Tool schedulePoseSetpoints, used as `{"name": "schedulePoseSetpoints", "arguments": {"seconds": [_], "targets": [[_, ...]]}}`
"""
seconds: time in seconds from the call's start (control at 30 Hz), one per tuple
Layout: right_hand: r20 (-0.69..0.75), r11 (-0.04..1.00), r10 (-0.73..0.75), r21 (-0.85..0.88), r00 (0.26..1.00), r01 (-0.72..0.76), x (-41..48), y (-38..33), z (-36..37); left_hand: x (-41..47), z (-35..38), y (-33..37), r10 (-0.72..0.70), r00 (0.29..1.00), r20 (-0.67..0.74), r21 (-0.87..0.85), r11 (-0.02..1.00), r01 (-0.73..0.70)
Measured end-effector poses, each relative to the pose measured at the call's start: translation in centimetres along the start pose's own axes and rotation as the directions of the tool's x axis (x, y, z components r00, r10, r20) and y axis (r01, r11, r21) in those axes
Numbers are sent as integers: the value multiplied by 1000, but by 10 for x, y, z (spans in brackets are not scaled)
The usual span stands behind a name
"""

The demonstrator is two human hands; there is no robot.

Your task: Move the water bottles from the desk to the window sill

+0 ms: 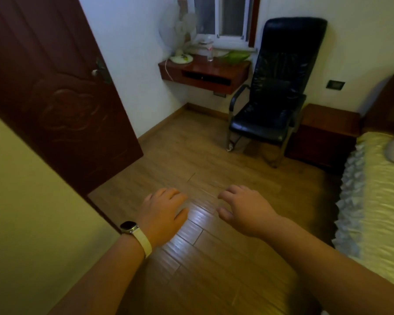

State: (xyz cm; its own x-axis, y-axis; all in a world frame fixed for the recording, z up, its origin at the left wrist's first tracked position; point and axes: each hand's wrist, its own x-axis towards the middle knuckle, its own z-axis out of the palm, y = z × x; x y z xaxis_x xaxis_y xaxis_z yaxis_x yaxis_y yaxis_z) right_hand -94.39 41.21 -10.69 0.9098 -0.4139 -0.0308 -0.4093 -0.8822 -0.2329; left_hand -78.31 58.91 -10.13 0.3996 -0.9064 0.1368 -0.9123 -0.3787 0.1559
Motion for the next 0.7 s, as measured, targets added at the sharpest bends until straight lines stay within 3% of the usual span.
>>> {"name": "schedulePoseSetpoints", "arguments": {"seconds": [0.33, 0.7], "targets": [[-10, 999, 39, -25, 999, -39, 125, 42, -7, 137, 17, -66, -1, 1000, -9, -62, 998, 0], [33, 975, 204, -97, 978, -199, 341, 54, -12, 325, 37, -224, 100, 995, 10, -114, 989, -98]]}}
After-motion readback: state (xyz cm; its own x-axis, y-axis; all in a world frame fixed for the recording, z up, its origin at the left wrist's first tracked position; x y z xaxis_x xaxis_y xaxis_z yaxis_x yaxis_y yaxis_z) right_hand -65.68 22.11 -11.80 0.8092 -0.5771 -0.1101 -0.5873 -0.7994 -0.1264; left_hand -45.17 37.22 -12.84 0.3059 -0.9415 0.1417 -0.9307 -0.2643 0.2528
